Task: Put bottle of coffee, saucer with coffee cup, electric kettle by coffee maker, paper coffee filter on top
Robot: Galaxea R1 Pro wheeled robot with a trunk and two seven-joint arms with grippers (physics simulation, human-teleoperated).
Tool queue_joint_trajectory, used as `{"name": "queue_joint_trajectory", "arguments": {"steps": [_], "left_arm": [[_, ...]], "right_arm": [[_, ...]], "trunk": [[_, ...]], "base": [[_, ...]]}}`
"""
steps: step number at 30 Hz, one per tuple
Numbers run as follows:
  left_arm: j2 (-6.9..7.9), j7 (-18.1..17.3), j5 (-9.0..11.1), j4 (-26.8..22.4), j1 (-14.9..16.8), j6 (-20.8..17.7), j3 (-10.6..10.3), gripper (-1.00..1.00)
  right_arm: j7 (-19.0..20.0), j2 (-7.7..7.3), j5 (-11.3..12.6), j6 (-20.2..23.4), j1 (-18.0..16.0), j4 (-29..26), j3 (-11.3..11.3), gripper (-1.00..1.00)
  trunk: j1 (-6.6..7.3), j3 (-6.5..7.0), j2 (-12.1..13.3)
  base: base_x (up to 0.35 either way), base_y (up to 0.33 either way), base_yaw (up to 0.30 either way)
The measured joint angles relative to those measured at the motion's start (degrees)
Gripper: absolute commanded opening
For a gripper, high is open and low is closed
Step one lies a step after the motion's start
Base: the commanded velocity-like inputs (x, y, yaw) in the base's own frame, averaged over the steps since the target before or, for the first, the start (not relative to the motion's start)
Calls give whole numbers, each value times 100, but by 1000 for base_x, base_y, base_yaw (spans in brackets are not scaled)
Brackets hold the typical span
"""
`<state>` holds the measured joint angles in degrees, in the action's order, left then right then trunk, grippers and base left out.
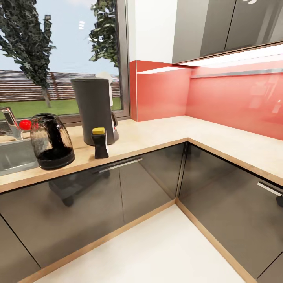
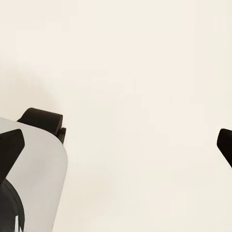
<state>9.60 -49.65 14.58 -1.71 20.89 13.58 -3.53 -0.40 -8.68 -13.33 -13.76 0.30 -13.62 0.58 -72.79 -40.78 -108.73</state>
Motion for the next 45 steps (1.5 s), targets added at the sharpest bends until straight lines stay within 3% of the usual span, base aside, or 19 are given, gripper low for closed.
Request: {"name": "queue_joint_trajectory", "arguments": {"steps": [4, 11, 16, 19, 45], "left_arm": [[23, 6, -8, 2, -37, -3, 6, 100], [258, 129, 0, 8, -345, -5, 21, 100], [307, 1018, 8, 10, -458, -14, 44, 100], [306, 1200, 8, 12, -468, -16, 49, 100], [288, 1604, 6, 13, -478, -25, 54, 100]], "right_arm": [[0, 0, 0, 0, 0, 0, 0, 100], [0, 0, 0, 0, -1, 0, 0, 100], [0, 0, 0, 0, -3, 0, 0, 100], [0, 0, 0, 0, -1, 0, 0, 100], [-11, 9, -1, -6, -1, -1, -1, 100]], "trunk": [[0, 0, 0], [0, 0, 0], [0, 0, 0], [0, 0, 0], [0, 0, 0]], "base": [[0, 0, 0], [0, 0, 0], [0, 0, 0], [0, 0, 0], [0, 0, 223]]}}
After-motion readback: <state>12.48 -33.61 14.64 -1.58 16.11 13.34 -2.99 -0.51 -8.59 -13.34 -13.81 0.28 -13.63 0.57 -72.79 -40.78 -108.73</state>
